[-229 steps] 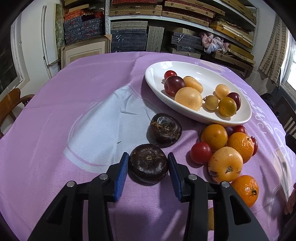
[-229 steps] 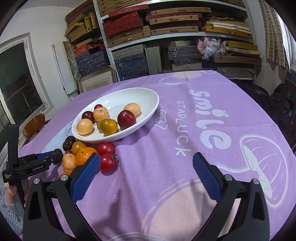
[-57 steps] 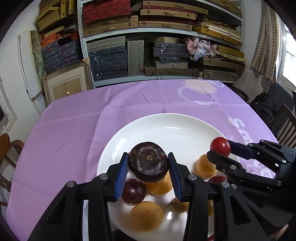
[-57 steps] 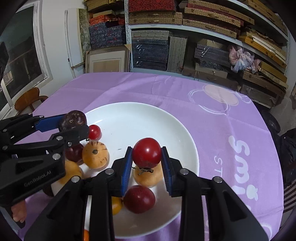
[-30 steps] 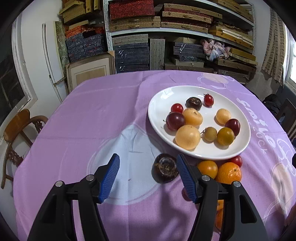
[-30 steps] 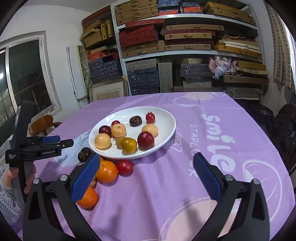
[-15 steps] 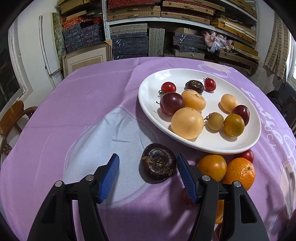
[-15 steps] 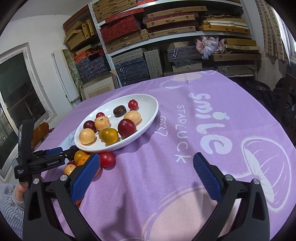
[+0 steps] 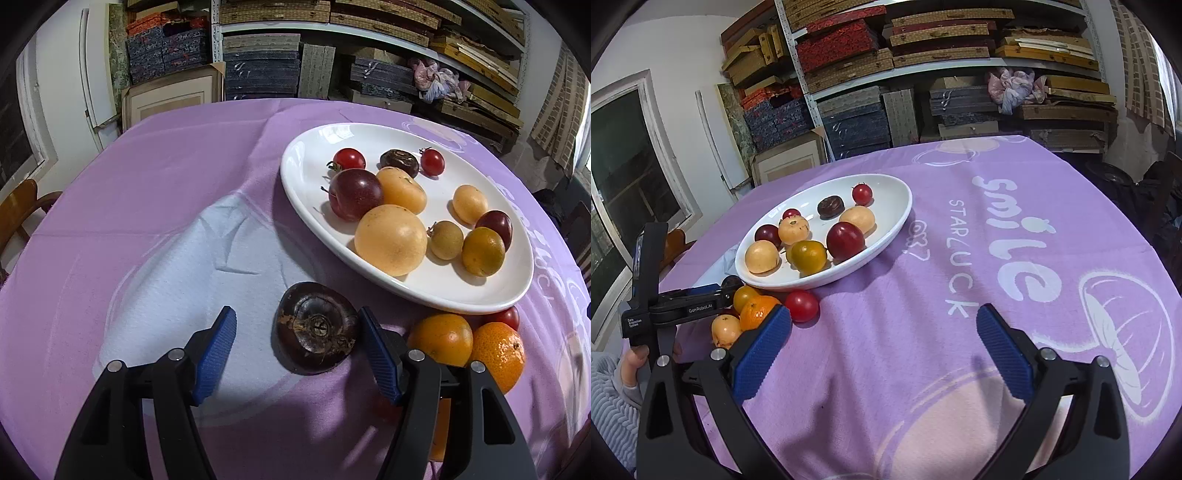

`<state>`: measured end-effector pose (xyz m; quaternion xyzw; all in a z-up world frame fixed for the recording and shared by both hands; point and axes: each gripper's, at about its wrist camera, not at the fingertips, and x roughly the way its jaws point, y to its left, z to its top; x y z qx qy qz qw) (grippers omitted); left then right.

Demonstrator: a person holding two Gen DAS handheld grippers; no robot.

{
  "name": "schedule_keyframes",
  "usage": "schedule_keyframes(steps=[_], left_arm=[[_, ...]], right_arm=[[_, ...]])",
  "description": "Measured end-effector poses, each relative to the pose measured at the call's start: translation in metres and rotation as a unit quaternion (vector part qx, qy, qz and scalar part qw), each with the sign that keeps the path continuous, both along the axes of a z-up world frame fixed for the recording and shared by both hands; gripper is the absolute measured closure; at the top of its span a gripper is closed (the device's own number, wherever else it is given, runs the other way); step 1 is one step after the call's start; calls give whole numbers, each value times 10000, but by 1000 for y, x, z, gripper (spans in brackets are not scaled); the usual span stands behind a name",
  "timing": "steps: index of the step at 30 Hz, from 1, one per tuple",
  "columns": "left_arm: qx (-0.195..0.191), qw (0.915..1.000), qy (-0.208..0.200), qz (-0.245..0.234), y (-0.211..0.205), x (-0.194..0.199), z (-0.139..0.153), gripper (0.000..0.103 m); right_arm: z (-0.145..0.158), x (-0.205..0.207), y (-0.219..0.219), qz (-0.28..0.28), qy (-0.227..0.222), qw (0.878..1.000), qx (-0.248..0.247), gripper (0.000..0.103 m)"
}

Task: Organize fruits
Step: 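Move the left tool to the dark brown round fruit and close on it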

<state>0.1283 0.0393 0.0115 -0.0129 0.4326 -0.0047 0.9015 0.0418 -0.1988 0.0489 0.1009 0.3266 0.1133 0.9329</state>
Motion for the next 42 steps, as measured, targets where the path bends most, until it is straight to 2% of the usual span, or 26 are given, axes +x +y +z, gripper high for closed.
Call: schedule_keyframes(steps=[2,3,4,5,10,13,17,22,25,31,36,40,41,42], left_arm=[[-1,10000,6,6,2,-2,0,40],[-9,10000,11,-20,3,-2,1,45],[3,10000,22,-59,3,-5,2,57],[45,10000,43,-67,4,-7,3,58],[123,9999,73,-32,19,-25,2,58],[-38,9999,111,65,32,-37,3,58],[-62,9998,132,151,41,-61,3,58],[42,9999,-61,104,32,-92,2,58],[-58,10000,-67,34,31,-97,2,58],[5,10000,-52,32,30,-97,2,58],[114,9999,-28,29,27,-94,3,57],[128,9999,-25,29,26,-94,3,57],[135,9999,-24,28,26,-94,2,57],[138,9999,-23,29,26,-93,2,57]], right_arm=[[0,0,0,5,8,10000,-3,4],[0,0,0,14,17,10000,-4,4],[0,1,0,21,22,10000,-8,4],[0,1,0,25,22,10000,-12,4],[-1,1,3,64,27,10000,-37,4],[-2,1,5,96,35,9999,-75,4],[-3,0,8,184,31,9998,-89,4],[2,-9,24,632,-108,9979,-130,4],[8,-20,44,1110,-205,9934,-187,4],[11,-49,102,1844,-384,9786,-825,4],[0,-60,142,1789,-454,9653,-1846,4],[-8,-53,151,1733,-281,9640,-1998,5],[-9,-51,152,1736,-224,9644,-1981,8],[-10,-49,153,1734,-189,9647,-1973,15]])
